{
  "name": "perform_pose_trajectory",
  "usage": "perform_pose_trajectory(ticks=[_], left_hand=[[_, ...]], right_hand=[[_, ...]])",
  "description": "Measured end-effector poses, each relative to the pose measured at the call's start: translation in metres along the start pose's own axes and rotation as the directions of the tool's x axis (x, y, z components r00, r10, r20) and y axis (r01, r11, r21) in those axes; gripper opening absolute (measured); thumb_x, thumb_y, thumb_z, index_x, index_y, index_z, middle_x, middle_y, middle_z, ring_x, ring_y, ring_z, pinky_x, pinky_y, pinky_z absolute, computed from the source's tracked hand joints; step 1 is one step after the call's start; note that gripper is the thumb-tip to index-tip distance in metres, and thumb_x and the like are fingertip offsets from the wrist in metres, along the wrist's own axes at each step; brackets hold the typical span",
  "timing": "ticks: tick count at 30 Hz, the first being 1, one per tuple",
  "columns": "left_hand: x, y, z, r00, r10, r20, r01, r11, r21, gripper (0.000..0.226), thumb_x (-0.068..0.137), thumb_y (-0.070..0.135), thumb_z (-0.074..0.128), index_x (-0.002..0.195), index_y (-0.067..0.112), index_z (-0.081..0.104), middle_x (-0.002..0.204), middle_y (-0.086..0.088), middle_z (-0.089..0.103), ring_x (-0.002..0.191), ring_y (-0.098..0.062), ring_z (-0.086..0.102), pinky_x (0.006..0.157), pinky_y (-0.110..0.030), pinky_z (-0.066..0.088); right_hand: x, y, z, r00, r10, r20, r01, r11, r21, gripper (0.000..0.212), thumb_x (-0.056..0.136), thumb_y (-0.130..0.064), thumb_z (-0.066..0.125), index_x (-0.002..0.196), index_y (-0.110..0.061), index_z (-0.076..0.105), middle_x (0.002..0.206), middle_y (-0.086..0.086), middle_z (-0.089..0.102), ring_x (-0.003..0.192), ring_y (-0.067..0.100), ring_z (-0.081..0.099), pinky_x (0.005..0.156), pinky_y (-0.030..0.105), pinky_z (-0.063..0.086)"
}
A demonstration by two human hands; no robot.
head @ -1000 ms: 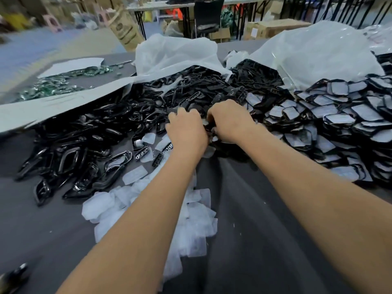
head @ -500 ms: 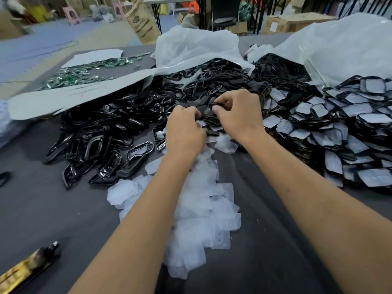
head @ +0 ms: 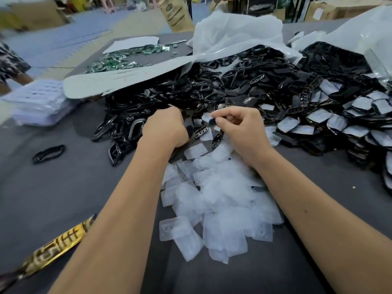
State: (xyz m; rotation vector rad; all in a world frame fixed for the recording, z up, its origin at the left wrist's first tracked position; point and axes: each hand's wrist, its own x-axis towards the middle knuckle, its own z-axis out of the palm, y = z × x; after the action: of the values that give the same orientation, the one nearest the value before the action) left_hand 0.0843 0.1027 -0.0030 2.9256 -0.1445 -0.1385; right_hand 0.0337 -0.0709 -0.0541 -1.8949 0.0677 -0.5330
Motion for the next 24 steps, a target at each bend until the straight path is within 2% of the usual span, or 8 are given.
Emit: perform_pose_trajectory(ticks=[3, 6, 10, 13, 16, 20, 22, 24], left_hand=[[0.002, 0.003, 0.002, 1.000, -0.013, -0.018, 0.012, 0.998, -0.068, 0.025, 0.089, 0.014, 0.076, 0.113, 0.016, 0.069, 0.113, -0.011, 0.068, 0.099, -0.034, 0.064, 0.078, -0.038, 0.049], [0.001, 0.007, 0.010, 0.981, -0.044, -0.187, 0.003, 0.976, -0.216, 0.015, 0.087, 0.016, 0.079, 0.096, 0.020, 0.068, 0.103, -0.007, 0.068, 0.088, -0.030, 0.061, 0.072, -0.034, 0.042], [-0.001, 0.011, 0.025, 0.930, -0.099, -0.353, -0.107, 0.848, -0.519, 0.017, 0.081, 0.027, 0.085, 0.085, 0.018, 0.071, 0.078, 0.004, 0.070, 0.077, -0.017, 0.067, 0.068, -0.027, 0.045], [-0.002, 0.012, 0.032, 0.899, -0.128, -0.419, -0.169, 0.781, -0.602, 0.007, 0.086, 0.023, 0.079, 0.088, 0.025, 0.072, 0.069, 0.014, 0.066, 0.074, -0.007, 0.067, 0.065, -0.014, 0.040], [-0.002, 0.009, 0.038, 0.875, -0.130, -0.467, -0.219, 0.753, -0.621, 0.007, 0.090, 0.021, 0.072, 0.089, 0.028, 0.071, 0.073, 0.014, 0.069, 0.076, -0.001, 0.066, 0.068, -0.009, 0.038], [-0.001, 0.006, 0.039, 0.822, -0.075, -0.564, -0.309, 0.773, -0.554, 0.004, 0.091, 0.024, 0.074, 0.090, 0.027, 0.075, 0.099, 0.005, 0.071, 0.101, -0.014, 0.062, 0.092, -0.033, 0.049], [-0.001, 0.006, 0.038, 0.818, -0.122, -0.563, -0.314, 0.725, -0.613, 0.005, 0.090, 0.024, 0.074, 0.086, 0.027, 0.074, 0.090, 0.007, 0.071, 0.089, -0.011, 0.065, 0.088, -0.037, 0.054], [-0.002, 0.008, 0.037, 0.852, -0.165, -0.496, -0.326, 0.574, -0.751, 0.010, 0.092, 0.019, 0.073, 0.084, 0.022, 0.069, 0.075, 0.006, 0.071, 0.067, -0.010, 0.069, 0.075, -0.038, 0.061]], right_hand=[[0.001, 0.004, -0.003, 0.997, 0.070, -0.027, -0.067, 0.993, 0.100, 0.016, 0.090, -0.011, 0.076, 0.100, -0.022, 0.080, 0.070, -0.005, 0.060, 0.068, 0.009, 0.056, 0.072, 0.030, 0.049], [0.000, 0.004, -0.004, 0.993, 0.115, -0.037, -0.107, 0.979, 0.176, 0.010, 0.089, -0.014, 0.077, 0.096, -0.022, 0.078, 0.078, 0.014, 0.068, 0.069, 0.013, 0.058, 0.070, 0.036, 0.052], [0.000, 0.005, -0.006, 0.985, 0.164, -0.054, -0.140, 0.942, 0.306, 0.008, 0.090, -0.007, 0.075, 0.093, -0.014, 0.075, 0.080, 0.016, 0.064, 0.066, 0.016, 0.056, 0.061, 0.028, 0.048], [0.000, 0.005, -0.006, 0.981, 0.188, -0.045, -0.158, 0.915, 0.372, 0.010, 0.090, -0.004, 0.074, 0.090, -0.013, 0.073, 0.083, 0.021, 0.066, 0.062, 0.012, 0.056, 0.056, 0.022, 0.047], [0.000, 0.005, -0.006, 0.982, 0.185, -0.039, -0.156, 0.910, 0.384, 0.008, 0.090, -0.003, 0.074, 0.090, -0.011, 0.072, 0.085, 0.028, 0.069, 0.061, 0.011, 0.057, 0.055, 0.021, 0.047], [0.000, 0.005, -0.006, 0.982, 0.186, -0.031, -0.159, 0.905, 0.394, 0.006, 0.090, -0.003, 0.074, 0.090, -0.008, 0.071, 0.081, 0.013, 0.075, 0.062, 0.010, 0.059, 0.056, 0.022, 0.048], [0.000, 0.005, -0.006, 0.982, 0.189, -0.030, -0.162, 0.903, 0.397, 0.006, 0.090, -0.003, 0.074, 0.090, -0.008, 0.071, 0.081, 0.014, 0.075, 0.062, 0.010, 0.059, 0.055, 0.021, 0.048], [0.000, 0.005, -0.006, 0.981, 0.193, -0.028, -0.166, 0.901, 0.400, 0.007, 0.091, -0.003, 0.074, 0.089, -0.008, 0.070, 0.085, 0.021, 0.075, 0.061, 0.010, 0.058, 0.055, 0.020, 0.047]])
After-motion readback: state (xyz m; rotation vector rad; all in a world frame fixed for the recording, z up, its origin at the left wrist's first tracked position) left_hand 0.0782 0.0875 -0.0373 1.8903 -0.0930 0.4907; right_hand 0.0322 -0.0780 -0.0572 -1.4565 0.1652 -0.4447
